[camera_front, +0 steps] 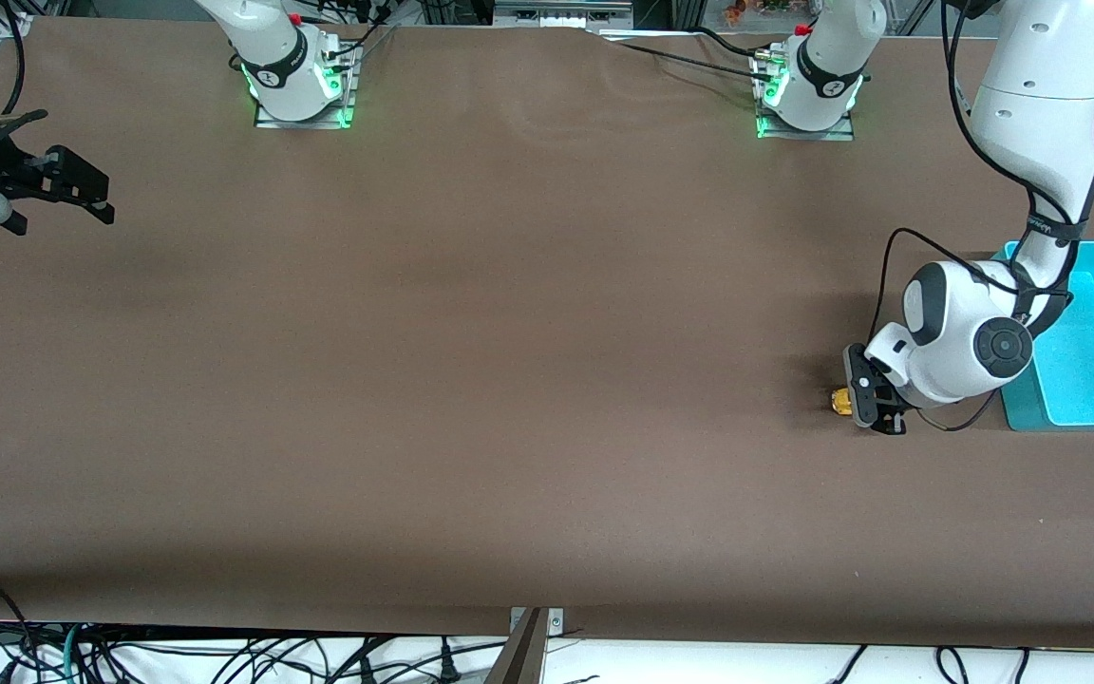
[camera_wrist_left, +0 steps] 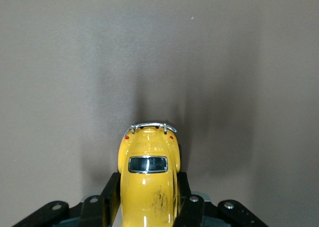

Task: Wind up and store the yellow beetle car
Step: 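Lift the car with the left gripper and carry it into the cyan bin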

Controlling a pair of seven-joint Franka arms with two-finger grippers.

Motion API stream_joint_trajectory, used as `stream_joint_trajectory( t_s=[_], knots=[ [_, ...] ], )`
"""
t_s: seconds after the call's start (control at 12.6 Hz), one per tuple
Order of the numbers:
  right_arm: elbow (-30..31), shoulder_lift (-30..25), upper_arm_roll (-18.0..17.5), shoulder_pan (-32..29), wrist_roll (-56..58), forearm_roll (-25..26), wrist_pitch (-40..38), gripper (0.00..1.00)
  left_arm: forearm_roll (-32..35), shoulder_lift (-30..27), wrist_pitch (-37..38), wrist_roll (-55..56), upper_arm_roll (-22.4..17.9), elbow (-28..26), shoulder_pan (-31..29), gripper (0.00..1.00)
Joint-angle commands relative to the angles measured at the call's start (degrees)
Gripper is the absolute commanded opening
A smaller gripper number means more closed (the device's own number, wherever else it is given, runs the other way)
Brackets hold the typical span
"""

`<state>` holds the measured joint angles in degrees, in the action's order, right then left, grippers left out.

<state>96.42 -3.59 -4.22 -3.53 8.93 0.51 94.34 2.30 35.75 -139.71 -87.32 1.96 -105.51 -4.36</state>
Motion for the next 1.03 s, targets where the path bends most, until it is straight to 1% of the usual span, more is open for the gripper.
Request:
stream_joint_trajectory(
  t_s=[0.0,0.08,0.16,0.4,0.56,0.64,0.72,0.96],
  knots=[
    [-1.3,0.4,0.3,0.4,-0.8,0.7,-0.3,1.00,0.3,-3.7,3.7,-1.1,0.0,0.5,-0.7,0.22],
    [-1.3,0.4,0.3,0.4,-0.8,0.7,-0.3,1.00,0.3,-4.9,4.5,-1.0,-0.3,0.7,-0.7,0.22],
    [-1.3,0.4,0.3,0.4,-0.8,0.7,-0.3,1.00,0.3,-5.3,7.1,-0.9,-0.5,2.2,-0.9,0.23],
    [-1.3,0.4,0.3,0.4,-0.8,0.7,-0.3,1.00,0.4,-5.7,19.4,-1.9,-0.5,9.9,-4.0,0.23],
    [-1.3,0.4,0.3,0.4,-0.8,0.7,-0.3,1.00,0.4,-5.7,25.5,-5.7,-0.6,14.3,-6.5,0.24],
    [-1.3,0.4,0.3,0.4,-0.8,0.7,-0.3,1.00,0.3,-5.7,28.5,-7.1,-0.6,15.6,-8.8,0.24],
    [-1.3,0.4,0.3,0.4,-0.8,0.7,-0.3,1.00,0.4,-6.1,31.1,-7.9,-0.6,16.5,-12.4,0.24],
    [-1.3,0.4,0.3,0.4,-0.8,0.7,-0.3,1.00,0.4,-6.2,32.2,-18.7,-0.5,16.4,-20.2,0.24]
  ],
)
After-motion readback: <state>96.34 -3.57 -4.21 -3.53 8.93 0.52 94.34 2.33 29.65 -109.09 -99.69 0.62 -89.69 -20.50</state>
